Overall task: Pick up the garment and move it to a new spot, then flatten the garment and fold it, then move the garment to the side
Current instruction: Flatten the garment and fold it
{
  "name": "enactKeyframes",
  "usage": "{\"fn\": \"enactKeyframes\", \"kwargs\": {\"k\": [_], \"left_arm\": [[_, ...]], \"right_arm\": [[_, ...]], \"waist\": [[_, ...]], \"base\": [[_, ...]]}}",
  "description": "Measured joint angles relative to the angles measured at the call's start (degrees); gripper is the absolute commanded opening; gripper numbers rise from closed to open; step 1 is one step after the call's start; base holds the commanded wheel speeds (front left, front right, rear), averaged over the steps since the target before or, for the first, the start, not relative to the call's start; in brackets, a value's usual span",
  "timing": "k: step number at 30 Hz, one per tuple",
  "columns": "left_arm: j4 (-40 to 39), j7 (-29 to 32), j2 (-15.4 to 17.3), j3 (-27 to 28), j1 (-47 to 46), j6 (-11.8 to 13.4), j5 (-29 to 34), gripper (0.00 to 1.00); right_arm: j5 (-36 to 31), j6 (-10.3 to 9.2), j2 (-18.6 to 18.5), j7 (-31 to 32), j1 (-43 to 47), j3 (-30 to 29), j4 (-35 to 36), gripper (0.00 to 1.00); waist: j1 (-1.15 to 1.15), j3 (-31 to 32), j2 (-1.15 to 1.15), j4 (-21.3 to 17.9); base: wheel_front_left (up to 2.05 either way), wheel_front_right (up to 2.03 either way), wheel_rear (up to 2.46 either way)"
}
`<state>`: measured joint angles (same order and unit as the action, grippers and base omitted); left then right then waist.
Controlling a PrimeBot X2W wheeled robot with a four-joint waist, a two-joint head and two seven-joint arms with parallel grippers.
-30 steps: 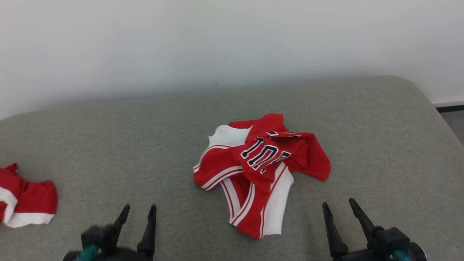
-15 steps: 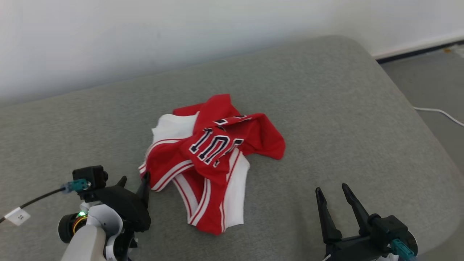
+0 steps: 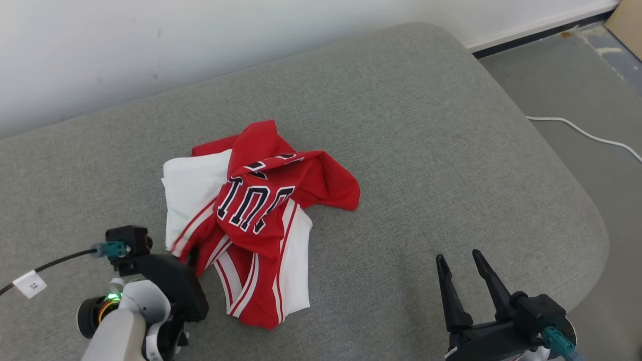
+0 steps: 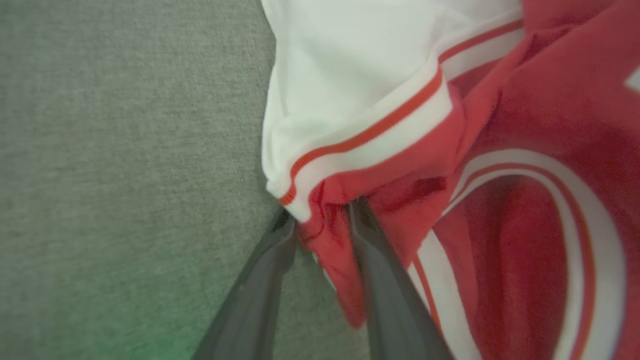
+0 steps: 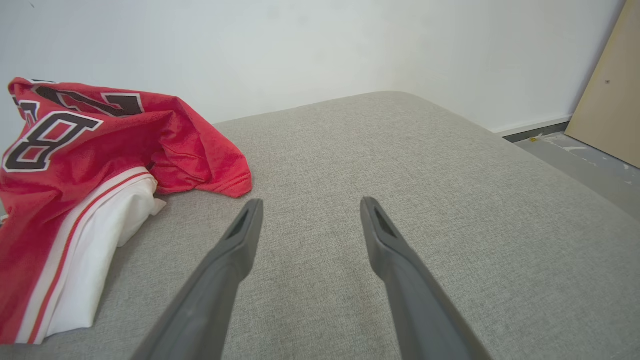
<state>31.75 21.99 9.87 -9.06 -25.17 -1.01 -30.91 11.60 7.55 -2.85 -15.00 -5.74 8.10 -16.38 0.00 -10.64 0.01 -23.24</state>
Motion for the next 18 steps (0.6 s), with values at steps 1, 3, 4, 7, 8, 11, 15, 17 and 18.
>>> {"fn": "enactKeyframes", "kwargs": {"k": [1, 3, 4, 7, 8, 11, 15, 17, 18], "left_arm": [[-0.6, 0.1, 0.0, -0.3, 0.4, 0.0, 0.0, 0.0], [-2.1, -1.5, -0.1, -0.4, 0.7, 0.2, 0.5, 0.0], [-3.1, -2.7, -0.1, -0.4, 0.6, 0.4, 0.9, 0.0], [-6.5, -7.1, -0.1, -0.2, -1.1, 0.8, 2.3, 0.0], [-7.7, -8.2, -0.1, -0.4, -2.5, 0.7, 2.8, 0.0], [-10.7, -11.3, -0.7, -1.6, -7.1, -0.4, 4.0, 0.0], [-11.8, -14.2, -2.7, -4.3, -14.5, -2.1, 5.9, 0.0], [-11.7, -15.9, -3.6, -6.0, -18.9, -2.6, 7.2, 0.0], [-11.5, -16.8, -4.2, -6.6, -21.1, -2.9, 7.3, 0.0]], "right_arm": [[0.0, -0.01, 0.0, 0.0, 0.0, -0.1, 0.1, 1.0], [0.1, -0.01, 0.0, -0.1, 0.0, -0.2, 0.4, 1.0], [0.1, -0.01, 0.0, -0.1, 0.0, -0.2, 0.4, 1.0], [0.1, -0.01, 0.0, -0.1, 0.0, -0.2, 0.6, 1.0], [0.1, -0.01, 0.0, -0.1, 0.0, -0.2, 0.6, 1.0], [0.1, -0.01, 0.0, -0.1, 0.0, -0.2, 0.5, 1.0], [0.1, 0.0, 0.0, -0.1, 0.0, 0.0, 0.4, 1.0], [0.2, -0.01, 0.0, -0.1, -0.1, 0.3, 0.4, 1.0], [0.2, -0.01, 0.0, -0.1, -0.1, 0.5, 0.4, 1.0]], "waist": [[0.0, 0.1, 0.0, 0.1], [0.0, 0.2, 0.0, 0.3], [0.0, 0.3, 0.0, 0.5], [0.0, 0.5, 0.0, 1.1], [0.0, 0.6, 0.0, 1.3], [0.0, 0.9, 0.0, 1.8], [0.0, 1.2, 0.0, 2.3], [0.0, 1.3, 0.0, 2.4], [0.0, 1.3, 0.0, 2.4]], "base": [[0.0, 0.0, 0.0], [0.0, 0.0, 0.0], [0.0, 0.0, 0.0], [0.0, 0.0, 0.0], [0.0, 0.0, 0.0], [0.0, 0.0, 0.0], [0.0, 0.0, 0.0], [0.0, 0.0, 0.0], [0.0, 0.0, 0.0]]}}
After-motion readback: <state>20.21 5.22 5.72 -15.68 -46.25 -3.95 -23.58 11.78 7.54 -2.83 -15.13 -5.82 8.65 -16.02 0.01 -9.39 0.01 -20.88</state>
